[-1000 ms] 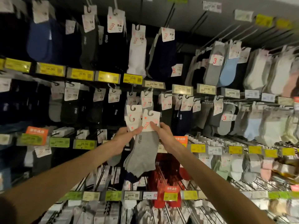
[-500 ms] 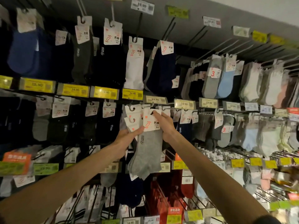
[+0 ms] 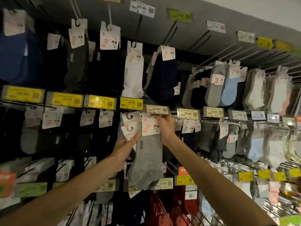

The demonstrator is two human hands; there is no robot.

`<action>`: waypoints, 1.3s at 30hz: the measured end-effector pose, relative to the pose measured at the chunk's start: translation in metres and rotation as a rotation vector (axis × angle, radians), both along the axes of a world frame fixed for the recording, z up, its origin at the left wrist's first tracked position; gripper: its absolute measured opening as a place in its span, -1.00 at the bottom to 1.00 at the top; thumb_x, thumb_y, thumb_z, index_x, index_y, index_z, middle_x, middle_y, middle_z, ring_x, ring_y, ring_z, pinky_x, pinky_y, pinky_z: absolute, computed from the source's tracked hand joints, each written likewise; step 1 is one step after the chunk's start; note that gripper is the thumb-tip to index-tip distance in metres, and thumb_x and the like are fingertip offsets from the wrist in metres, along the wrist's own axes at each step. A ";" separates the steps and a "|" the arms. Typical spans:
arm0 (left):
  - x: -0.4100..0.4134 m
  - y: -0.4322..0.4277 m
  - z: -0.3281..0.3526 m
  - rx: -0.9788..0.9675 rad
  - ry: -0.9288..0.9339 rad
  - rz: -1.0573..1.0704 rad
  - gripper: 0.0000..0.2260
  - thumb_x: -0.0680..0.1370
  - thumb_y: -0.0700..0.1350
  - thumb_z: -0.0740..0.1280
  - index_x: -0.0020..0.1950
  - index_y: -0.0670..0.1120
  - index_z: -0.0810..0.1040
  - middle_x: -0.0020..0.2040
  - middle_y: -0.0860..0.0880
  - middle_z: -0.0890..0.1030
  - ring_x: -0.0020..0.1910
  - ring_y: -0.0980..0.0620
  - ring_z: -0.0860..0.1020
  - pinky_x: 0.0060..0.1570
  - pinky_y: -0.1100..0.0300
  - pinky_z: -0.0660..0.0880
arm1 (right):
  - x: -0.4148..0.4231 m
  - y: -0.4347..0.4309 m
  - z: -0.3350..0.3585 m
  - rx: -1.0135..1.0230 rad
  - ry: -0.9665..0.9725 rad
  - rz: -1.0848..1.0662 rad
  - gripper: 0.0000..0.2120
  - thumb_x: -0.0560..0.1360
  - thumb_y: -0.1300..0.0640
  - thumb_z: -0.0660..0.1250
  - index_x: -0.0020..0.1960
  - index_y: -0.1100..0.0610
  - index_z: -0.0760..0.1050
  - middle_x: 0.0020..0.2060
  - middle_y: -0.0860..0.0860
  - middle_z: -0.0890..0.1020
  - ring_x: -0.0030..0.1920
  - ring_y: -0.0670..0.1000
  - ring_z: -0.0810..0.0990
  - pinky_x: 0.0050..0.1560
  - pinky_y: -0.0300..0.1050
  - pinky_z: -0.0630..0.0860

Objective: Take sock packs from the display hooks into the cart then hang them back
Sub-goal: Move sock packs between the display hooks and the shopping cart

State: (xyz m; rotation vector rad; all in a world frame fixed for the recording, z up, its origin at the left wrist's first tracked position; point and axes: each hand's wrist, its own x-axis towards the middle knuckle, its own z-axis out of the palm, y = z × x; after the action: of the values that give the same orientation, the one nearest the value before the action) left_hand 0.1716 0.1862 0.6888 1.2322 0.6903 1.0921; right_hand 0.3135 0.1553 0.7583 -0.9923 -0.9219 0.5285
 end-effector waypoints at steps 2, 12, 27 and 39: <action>-0.001 0.005 0.001 -0.009 0.038 0.013 -0.64 0.42 0.16 0.49 0.12 -0.01 0.68 0.01 -0.01 0.72 0.06 -0.04 0.65 0.22 -0.04 0.52 | 0.002 0.003 -0.001 0.020 0.013 0.010 -0.86 0.54 0.26 0.34 -0.06 0.04 0.56 -0.13 0.07 0.69 -0.10 0.09 0.68 -0.07 0.04 0.62; -0.004 0.009 0.010 0.074 0.148 0.077 -0.73 0.44 0.09 0.50 0.02 -0.06 0.72 -0.02 0.00 0.73 0.04 0.00 0.65 0.17 0.07 0.52 | 0.017 0.010 0.004 -0.030 0.058 0.028 -0.77 0.55 0.32 0.27 -0.09 -0.01 0.38 -0.13 0.06 0.64 -0.21 0.02 0.65 -0.22 -0.07 0.60; 0.000 -0.001 0.010 0.084 0.141 0.094 -0.80 0.45 0.06 0.50 -0.03 -0.03 0.72 -0.04 0.03 0.73 0.07 0.00 0.65 0.21 0.07 0.50 | 0.031 0.007 0.011 -0.151 0.046 0.263 -0.86 0.54 0.26 0.34 0.01 0.04 0.55 -0.21 0.04 0.70 -0.23 0.00 0.69 -0.22 -0.09 0.63; 0.003 -0.005 0.012 0.051 0.120 0.090 -0.74 0.46 0.05 0.50 0.06 -0.07 0.70 -0.02 0.02 0.72 0.04 0.04 0.64 0.12 0.15 0.46 | 0.035 0.017 0.020 -0.302 0.024 0.253 -0.92 0.57 0.20 0.31 -0.01 0.04 0.53 -0.20 0.07 0.65 -0.24 0.03 0.64 -0.27 -0.10 0.60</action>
State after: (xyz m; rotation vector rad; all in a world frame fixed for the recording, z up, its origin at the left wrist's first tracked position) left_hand 0.1745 0.1814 0.7010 1.3289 0.8205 1.1222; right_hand 0.3489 0.1726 0.7779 -1.1424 -0.9698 0.9116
